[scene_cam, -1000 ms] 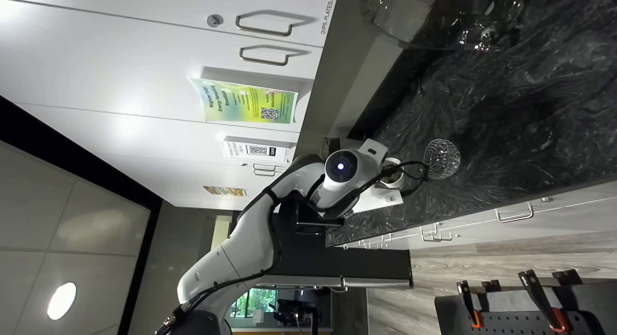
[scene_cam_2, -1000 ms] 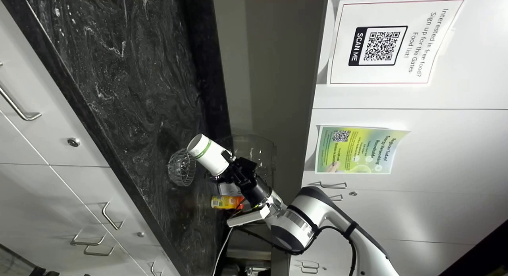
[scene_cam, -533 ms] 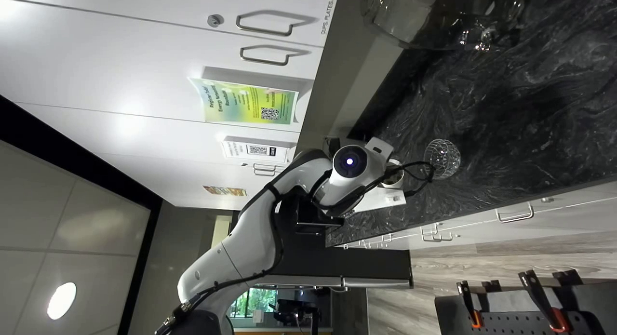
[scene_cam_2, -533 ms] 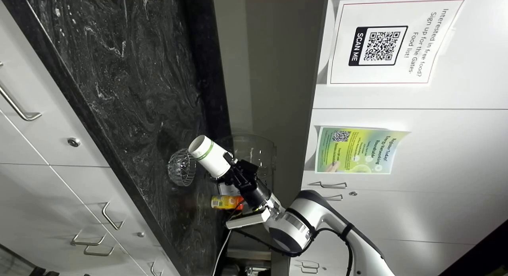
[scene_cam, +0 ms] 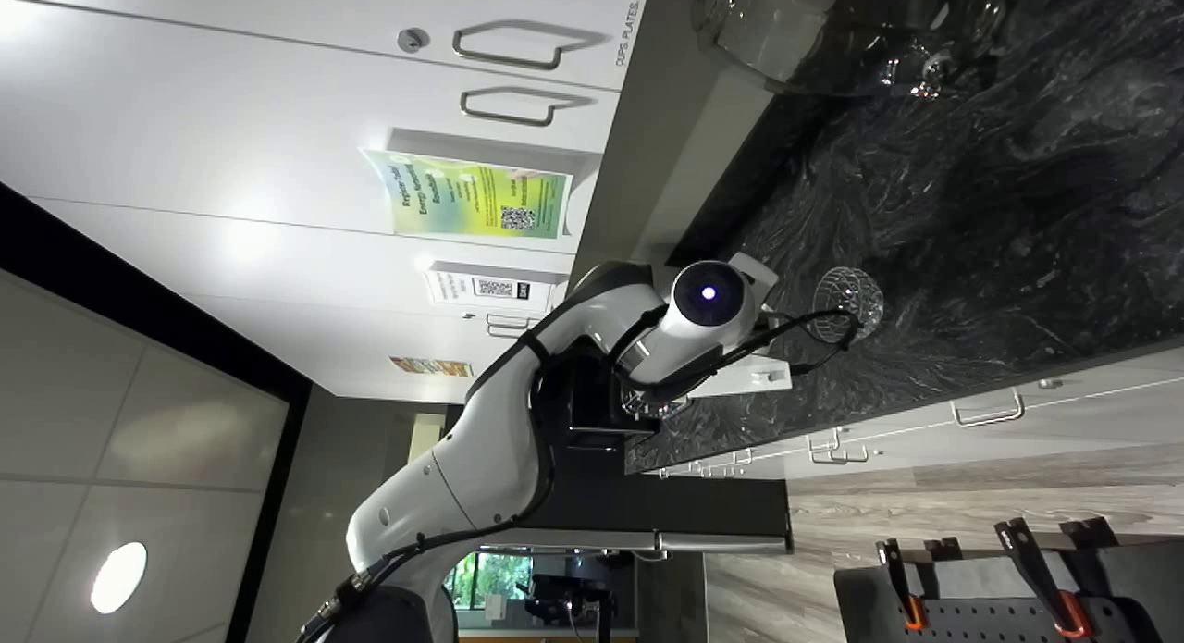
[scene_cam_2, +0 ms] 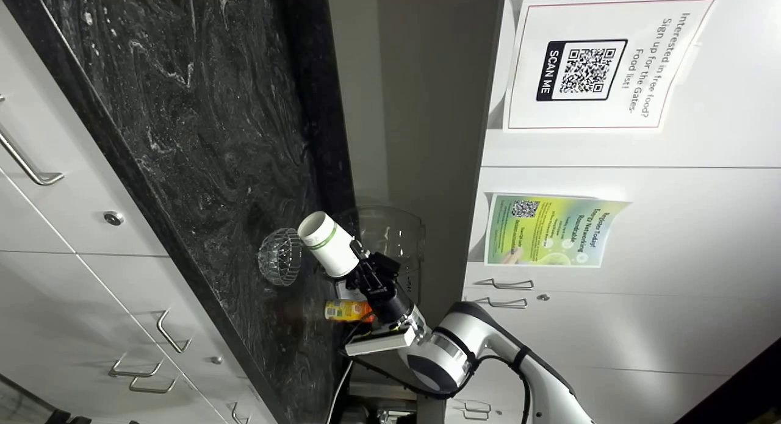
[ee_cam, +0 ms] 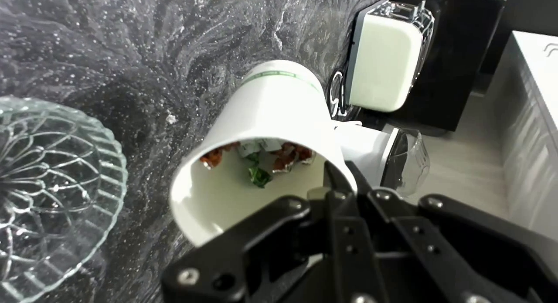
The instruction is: Pour the things in the cup into the glass bowl
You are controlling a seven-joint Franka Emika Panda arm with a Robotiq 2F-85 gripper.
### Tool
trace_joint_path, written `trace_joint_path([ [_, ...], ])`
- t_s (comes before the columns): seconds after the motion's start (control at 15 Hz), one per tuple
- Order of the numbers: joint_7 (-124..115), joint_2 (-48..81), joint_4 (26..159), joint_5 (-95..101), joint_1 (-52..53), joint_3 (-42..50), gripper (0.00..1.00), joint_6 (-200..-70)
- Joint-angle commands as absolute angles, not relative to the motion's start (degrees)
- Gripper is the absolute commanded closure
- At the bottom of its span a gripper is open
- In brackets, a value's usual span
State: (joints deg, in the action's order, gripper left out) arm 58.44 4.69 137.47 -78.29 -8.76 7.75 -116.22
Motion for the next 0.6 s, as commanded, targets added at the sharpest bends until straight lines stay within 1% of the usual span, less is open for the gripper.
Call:
trace_joint_path([
  [0.0,58.65,8.74,134.47,-81.34,-9.93,8.89,0.99,-110.92],
  [0.53,58.74,16.58,130.08,-86.32,-10.66,9.21,0.99,-105.48],
])
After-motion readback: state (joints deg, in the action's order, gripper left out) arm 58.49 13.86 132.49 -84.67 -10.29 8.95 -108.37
